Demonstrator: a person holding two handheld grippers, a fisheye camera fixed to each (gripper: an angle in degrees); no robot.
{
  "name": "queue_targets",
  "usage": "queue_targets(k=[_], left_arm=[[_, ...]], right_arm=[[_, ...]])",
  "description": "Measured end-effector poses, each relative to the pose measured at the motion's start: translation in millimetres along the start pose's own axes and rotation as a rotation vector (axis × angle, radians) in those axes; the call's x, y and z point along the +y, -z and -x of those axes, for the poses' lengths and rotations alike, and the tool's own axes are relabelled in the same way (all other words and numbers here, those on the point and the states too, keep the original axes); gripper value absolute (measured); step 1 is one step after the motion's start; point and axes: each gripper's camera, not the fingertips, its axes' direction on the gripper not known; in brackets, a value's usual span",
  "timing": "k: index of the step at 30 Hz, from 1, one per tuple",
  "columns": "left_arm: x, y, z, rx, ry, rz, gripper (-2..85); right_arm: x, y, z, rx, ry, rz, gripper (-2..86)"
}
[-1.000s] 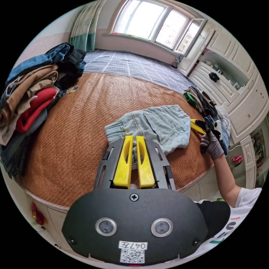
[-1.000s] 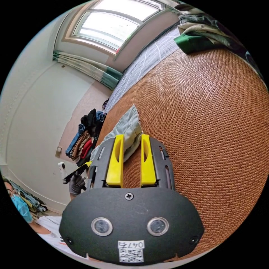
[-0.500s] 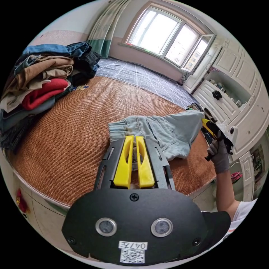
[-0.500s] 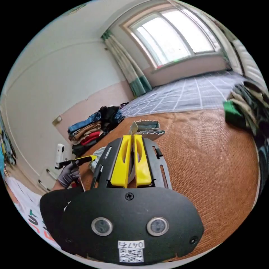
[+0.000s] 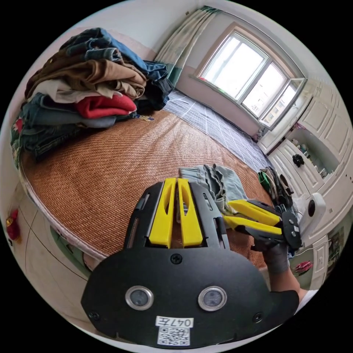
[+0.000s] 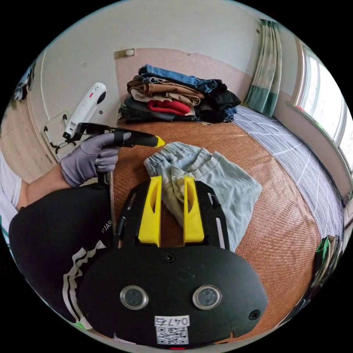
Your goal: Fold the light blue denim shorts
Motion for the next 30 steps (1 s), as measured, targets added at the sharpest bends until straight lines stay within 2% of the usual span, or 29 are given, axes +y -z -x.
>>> queue_targets(k=[3,9,12,15,18,23,26,30], left_arm=[[3,-1,12,0.010,0.029,0.031,-0.9],[15,11,22,0.007,0.042,0.037,-0.9],[23,14,28,0.005,0.057,0.043,-1.0],[28,13,25,0.008,0.056,0.057,-1.0],[35,14,14,0.004,0.027,0.060,-1.0],[47,12,-7,-0.006,-0.017,0.081,-1.0],[56,9,-20,-0.022,-0.039,0.090,-1.0],[66,9,-37,-0.046,-0.059,0.089,-1.0]], right_arm=[[-16,13,10,0.053,0.051,-0.012,10.4],[-38,-36,27,0.056,0.161,0.182,12.6],[-42,-33,20,0.109,0.132,0.147,6.3],[-43,-21,-7,0.012,0.037,0.121,2.1],[-34,17,-45,-0.091,-0.140,0.034,1.1],[26,148,-107,-0.183,-0.378,-0.186,0.9],[73,229,-120,-0.080,-0.439,-0.220,0.9],[119,304,-135,0.135,-0.501,-0.154,0.9]])
